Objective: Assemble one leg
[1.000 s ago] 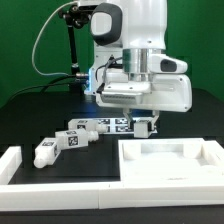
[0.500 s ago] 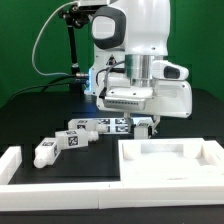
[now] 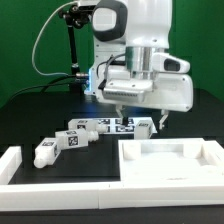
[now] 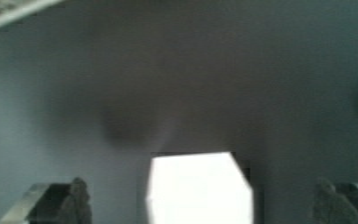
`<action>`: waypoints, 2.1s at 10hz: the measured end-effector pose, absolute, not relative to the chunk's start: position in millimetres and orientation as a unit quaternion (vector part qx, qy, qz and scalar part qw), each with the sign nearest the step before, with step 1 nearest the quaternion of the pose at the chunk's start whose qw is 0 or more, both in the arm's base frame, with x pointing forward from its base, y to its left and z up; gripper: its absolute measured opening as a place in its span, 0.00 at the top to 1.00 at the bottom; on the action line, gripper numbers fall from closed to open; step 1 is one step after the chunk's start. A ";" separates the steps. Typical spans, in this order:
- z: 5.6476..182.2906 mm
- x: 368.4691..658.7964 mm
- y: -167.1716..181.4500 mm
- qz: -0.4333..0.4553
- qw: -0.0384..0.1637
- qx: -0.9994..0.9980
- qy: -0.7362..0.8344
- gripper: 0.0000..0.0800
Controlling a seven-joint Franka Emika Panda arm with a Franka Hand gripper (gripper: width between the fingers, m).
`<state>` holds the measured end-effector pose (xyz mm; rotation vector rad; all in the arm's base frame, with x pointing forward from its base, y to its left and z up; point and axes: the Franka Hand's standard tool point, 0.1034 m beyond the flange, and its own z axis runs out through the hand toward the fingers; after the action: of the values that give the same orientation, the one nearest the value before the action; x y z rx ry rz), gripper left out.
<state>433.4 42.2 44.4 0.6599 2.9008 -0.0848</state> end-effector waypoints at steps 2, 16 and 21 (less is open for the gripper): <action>65.5 444.3 40.5 -0.020 0.103 0.297 0.949 0.19; 70.4 470.6 45.8 0.066 0.056 0.932 0.351 0.19; 65.4 468.3 29.8 0.084 0.025 0.983 0.163 0.19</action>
Offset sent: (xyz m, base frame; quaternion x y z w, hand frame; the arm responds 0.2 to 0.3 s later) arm 0.0214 0.0012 0.0068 0.0099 -0.0491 0.2862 0.9569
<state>468.3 29.8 65.4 3.0382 0.5042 0.2609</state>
